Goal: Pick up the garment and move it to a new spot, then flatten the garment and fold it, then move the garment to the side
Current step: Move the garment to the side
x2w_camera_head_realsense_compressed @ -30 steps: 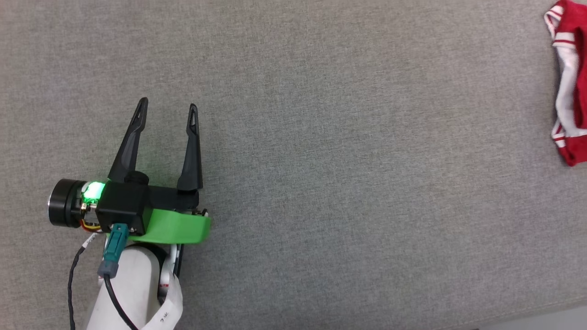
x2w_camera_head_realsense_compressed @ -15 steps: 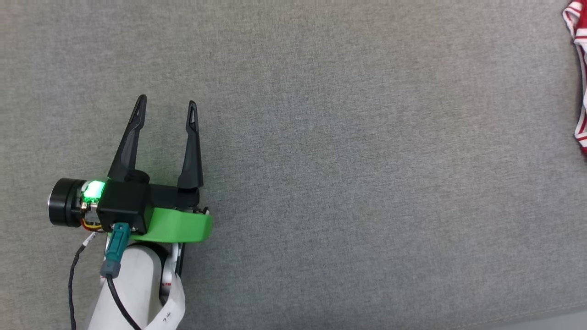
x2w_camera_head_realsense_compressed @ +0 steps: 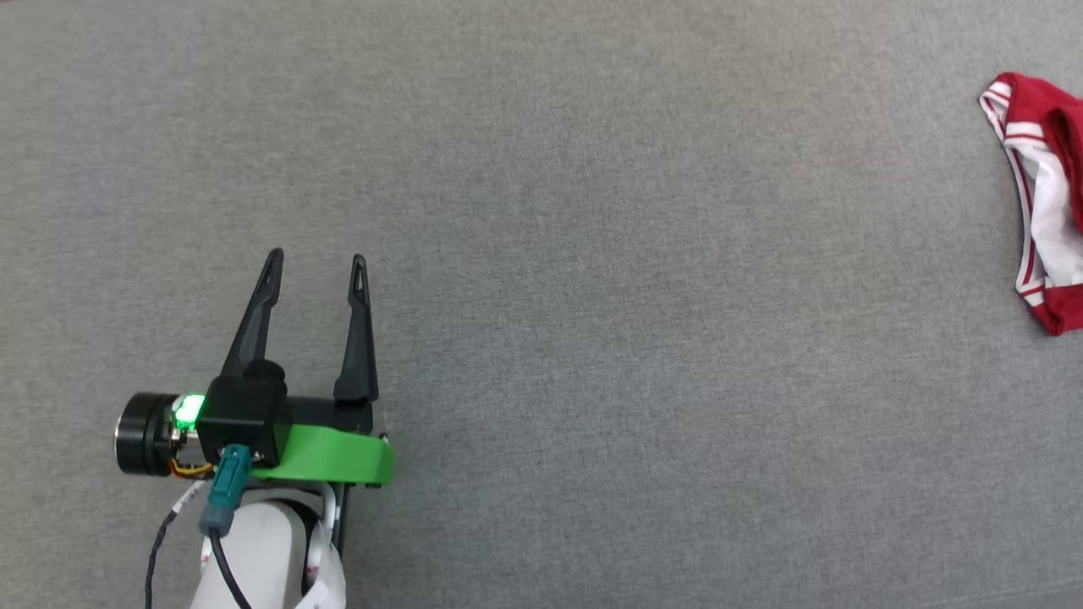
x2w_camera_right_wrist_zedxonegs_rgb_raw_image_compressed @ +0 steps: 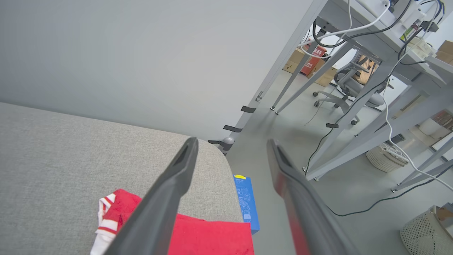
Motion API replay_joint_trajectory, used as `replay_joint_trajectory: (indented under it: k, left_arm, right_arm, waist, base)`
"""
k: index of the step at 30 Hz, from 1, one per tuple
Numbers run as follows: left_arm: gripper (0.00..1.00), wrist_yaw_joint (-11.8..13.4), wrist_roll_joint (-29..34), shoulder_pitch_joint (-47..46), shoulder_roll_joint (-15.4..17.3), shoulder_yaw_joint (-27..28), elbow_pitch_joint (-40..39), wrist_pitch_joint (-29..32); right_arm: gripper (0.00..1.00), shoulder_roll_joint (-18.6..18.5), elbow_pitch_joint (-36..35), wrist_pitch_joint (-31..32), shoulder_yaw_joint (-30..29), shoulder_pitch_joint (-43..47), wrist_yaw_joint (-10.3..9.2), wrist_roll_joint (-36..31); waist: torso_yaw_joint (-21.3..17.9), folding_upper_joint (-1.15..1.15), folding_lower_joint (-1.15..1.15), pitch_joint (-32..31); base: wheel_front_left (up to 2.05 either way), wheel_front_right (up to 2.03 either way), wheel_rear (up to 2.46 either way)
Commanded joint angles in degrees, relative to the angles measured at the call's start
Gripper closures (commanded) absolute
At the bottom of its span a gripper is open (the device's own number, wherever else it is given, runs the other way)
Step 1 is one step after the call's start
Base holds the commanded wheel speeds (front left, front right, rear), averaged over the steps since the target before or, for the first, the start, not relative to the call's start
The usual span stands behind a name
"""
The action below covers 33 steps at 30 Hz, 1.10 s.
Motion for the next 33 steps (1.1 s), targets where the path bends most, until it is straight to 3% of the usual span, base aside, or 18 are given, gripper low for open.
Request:
replay_joint_trajectory:
  k: [1,13,18,28,33]
  left_arm:
    - [0.0,0.4,-0.6,0.9,-0.4,0.2,0.4,-0.3]
    - [0.0,0.1,-1.7,4.2,-1.9,1.0,2.2,-0.3]
    - [0.0,-0.1,-1.8,5.6,-2.2,1.6,2.8,-0.3]
    - [0.0,-0.6,-1.7,7.3,-2.7,2.2,4.2,-0.3]
    - [0.0,-0.8,-1.6,8.1,-2.8,2.4,4.5,-0.3]
  right_arm:
    - [0.0,1.7,-1.2,-1.8,-0.9,0.7,-0.04,-1.0]
    - [0.0,18.0,-21.8,-5.6,-11.7,13.4,-0.04,-10.0]
    - [0.0,25.9,-29.9,-5.6,-12.0,21.3,-0.04,-11.9]
    - [0.0,35.7,-33.5,-5.6,-10.0,33.6,-0.04,-11.6]
    - [0.0,38.6,-32.6,-5.6,-9.3,38.6,-0.04,-11.5]
  waist:
    - [2.1,0.0,0.0,-3.6]
    - [7.2,0.0,0.0,-10.9]
    - [8.7,0.0,0.0,-13.1]
    - [10.6,0.0,0.0,-16.0]
    - [10.9,0.0,0.0,-16.9]
  base:
    - [0.0,0.0,0.0]
    - [0.0,0.0,0.0]
    - [0.0,0.0,0.0]
    - [0.0,0.0,0.0]
    - [0.0,0.0,0.0]
